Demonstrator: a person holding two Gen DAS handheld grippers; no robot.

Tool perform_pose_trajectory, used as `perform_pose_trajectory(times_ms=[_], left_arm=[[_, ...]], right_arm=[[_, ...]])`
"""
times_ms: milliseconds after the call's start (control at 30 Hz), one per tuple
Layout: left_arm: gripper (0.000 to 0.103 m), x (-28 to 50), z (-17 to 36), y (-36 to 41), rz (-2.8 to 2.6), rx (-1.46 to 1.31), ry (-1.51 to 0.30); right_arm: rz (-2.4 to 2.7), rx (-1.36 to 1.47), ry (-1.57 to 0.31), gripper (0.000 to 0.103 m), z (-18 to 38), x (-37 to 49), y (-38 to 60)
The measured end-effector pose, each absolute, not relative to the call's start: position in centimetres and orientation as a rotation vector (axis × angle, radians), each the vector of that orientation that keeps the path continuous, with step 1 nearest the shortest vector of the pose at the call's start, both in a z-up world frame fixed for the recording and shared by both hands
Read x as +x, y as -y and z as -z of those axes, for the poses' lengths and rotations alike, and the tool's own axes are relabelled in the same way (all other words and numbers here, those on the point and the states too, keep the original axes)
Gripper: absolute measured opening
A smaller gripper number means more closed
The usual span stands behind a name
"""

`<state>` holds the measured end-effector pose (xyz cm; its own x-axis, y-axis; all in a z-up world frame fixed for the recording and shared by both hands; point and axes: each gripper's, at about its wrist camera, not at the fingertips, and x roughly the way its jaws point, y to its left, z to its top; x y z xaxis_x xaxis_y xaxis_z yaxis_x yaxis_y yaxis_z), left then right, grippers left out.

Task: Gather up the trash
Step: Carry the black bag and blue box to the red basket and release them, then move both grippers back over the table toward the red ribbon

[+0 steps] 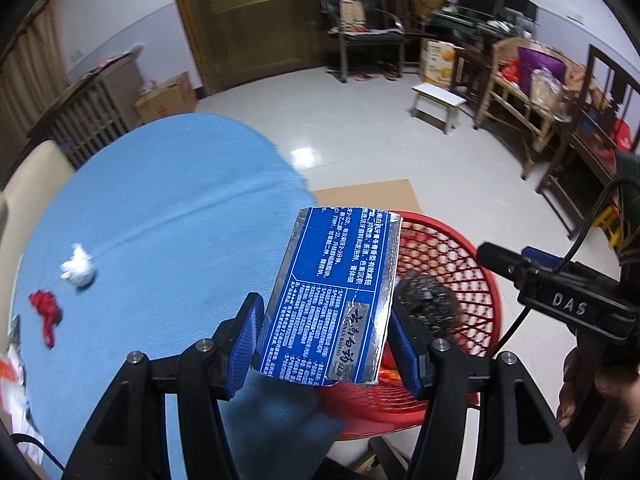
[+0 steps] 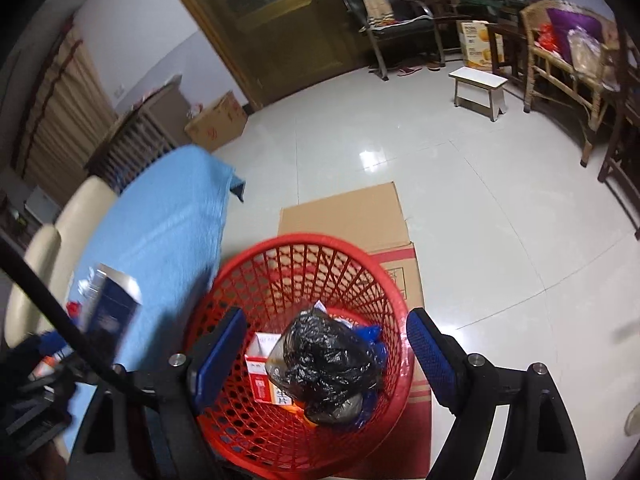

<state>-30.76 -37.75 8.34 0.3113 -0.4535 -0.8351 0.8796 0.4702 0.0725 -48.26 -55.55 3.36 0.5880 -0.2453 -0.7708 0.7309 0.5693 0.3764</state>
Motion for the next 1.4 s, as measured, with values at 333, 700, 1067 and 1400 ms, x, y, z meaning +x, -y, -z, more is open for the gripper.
perform_pose_trajectory(times_ms=[333,700,1067,1400], left_arm=[[0.068,-30.4,-6.3,40.3,1.040,0.600,-0.958],[0.068,-28.2,-7.4,35.8,1.004,0.479,-0.955],[0.068,-24.7,-8.5,29.3,0.895,0.372,-0.956],[0.068,-21.6,-9.1,21.0,0.777,0.219,-0.948]], right_arm=[[0.651,0.854,-0.638,0.085,-4.8,-50.7,56.6],[0.624,0.836,-0.632,0.085,-5.8,-50.1,55.0],[0.550,0.768,-0.667,0.085,-7.2,-46.6,51.6],[0.475,0.656,-0.671,0.085,-10.5,-43.1,46.6]])
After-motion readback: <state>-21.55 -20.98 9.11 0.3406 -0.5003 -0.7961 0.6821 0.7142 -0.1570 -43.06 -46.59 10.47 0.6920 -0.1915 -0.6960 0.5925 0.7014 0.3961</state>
